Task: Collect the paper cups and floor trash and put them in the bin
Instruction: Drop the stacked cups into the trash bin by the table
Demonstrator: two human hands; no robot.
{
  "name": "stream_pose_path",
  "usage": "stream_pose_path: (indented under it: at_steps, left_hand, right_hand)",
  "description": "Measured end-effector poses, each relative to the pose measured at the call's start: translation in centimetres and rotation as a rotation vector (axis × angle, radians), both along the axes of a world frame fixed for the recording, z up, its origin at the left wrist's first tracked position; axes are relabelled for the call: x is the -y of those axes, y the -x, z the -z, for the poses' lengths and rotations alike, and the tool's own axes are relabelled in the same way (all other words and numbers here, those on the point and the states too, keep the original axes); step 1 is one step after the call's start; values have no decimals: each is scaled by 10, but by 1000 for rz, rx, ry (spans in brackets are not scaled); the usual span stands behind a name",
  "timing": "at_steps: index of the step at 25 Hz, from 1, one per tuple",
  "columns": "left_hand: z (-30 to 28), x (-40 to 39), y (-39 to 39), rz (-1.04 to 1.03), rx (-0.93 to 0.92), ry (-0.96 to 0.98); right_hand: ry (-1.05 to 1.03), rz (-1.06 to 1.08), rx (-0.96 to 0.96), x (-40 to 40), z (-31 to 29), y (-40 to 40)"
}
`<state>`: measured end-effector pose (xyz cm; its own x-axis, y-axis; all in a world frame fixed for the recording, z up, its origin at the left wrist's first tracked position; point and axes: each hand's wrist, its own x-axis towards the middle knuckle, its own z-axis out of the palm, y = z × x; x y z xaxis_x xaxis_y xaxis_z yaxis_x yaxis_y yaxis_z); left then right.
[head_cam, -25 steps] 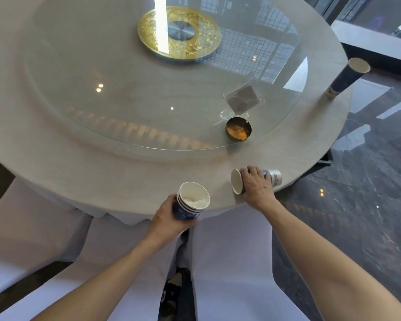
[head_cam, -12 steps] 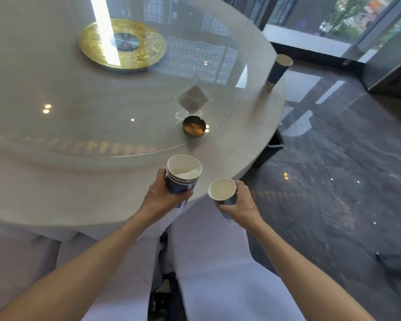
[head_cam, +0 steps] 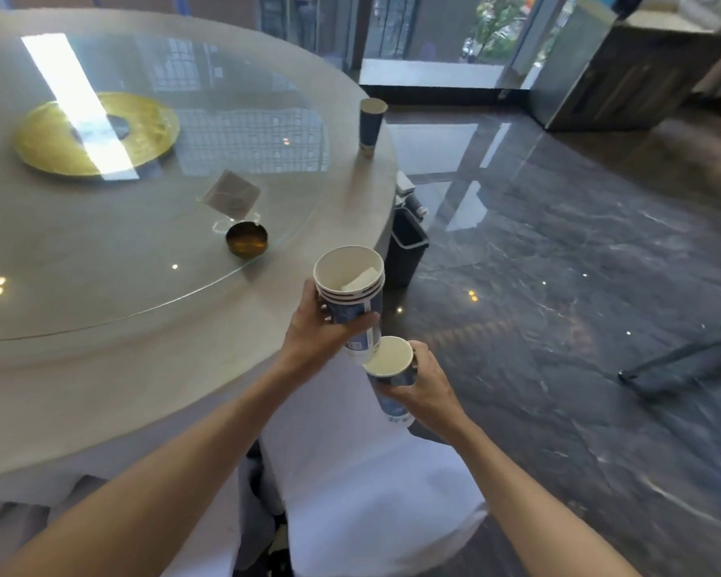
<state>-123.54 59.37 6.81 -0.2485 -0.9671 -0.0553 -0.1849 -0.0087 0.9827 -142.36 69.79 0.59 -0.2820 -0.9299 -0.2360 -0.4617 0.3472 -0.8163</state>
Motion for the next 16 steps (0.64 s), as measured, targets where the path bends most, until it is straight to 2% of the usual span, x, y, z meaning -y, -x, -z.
stream_pose_path:
  at_steps: [7, 11, 16]
  left_hand:
    - [-3, -98, 139, 135, -10, -33]
    - [6, -153, 205, 157, 21, -64]
    - [6, -194, 266, 221, 42, -78]
  right_hand:
    - [118, 152, 132, -90, -21, 106]
    - [158, 157, 109, -136, -30, 169]
    - [113, 145, 68, -168, -34, 230]
